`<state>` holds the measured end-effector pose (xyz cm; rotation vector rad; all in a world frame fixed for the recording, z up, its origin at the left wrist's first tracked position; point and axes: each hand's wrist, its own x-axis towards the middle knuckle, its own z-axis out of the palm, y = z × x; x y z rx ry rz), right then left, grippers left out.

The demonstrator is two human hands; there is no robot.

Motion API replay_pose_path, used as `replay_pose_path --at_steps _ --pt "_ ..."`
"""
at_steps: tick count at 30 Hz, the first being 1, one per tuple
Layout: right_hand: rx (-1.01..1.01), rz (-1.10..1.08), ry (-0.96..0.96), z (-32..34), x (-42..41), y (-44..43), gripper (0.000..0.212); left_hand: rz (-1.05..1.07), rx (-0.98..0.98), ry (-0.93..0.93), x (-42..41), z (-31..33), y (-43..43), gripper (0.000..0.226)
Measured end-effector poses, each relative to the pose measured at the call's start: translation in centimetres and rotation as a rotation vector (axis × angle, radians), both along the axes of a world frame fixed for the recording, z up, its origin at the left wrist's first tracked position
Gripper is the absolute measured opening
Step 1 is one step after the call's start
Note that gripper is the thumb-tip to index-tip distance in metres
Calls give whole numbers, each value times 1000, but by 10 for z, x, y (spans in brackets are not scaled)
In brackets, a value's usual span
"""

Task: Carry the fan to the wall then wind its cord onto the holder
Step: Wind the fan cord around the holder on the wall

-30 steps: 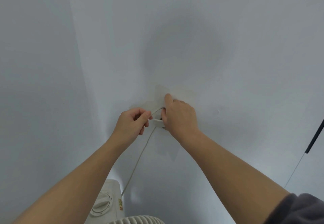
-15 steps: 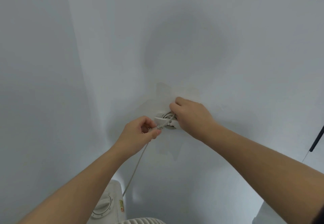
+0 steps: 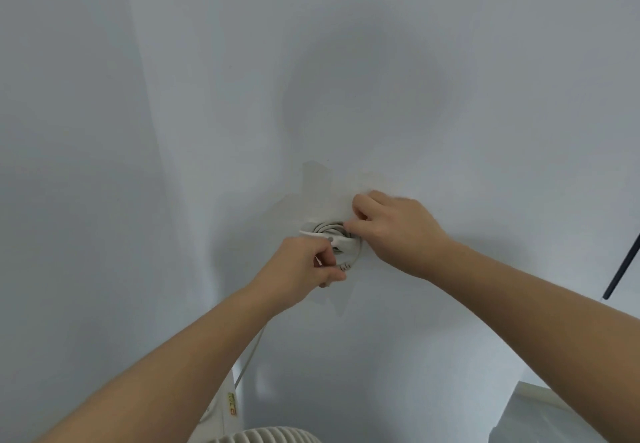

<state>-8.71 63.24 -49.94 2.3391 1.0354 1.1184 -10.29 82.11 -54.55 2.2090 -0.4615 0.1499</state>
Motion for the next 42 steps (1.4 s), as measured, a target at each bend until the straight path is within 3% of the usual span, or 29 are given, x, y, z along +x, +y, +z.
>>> replay_pose_path --at_steps 8,16,24,35,38,42 --pt "-71 -29 -43 -4 1 -10 29 21 26 -15 -11 -5 -26 18" --pt "-109 -31 -3 -1 -3 -14 35 -31 -54 152 -3 -15 -37 10" --pt "-106 -58 -14 -7 -3 -14 41 10 -177 333 -2 -25 -49 20" --pt "-34 -68 7 -9 -8 -13 43 171 147 195 4 -23 -29 24" --pt "-6 -74 1 -11 -8 -12 42 236 124 177 5 -21 -18 18" --pt "6 -87 -2 -13 -8 -10 40 148 65 281 3 -27 -38 22"
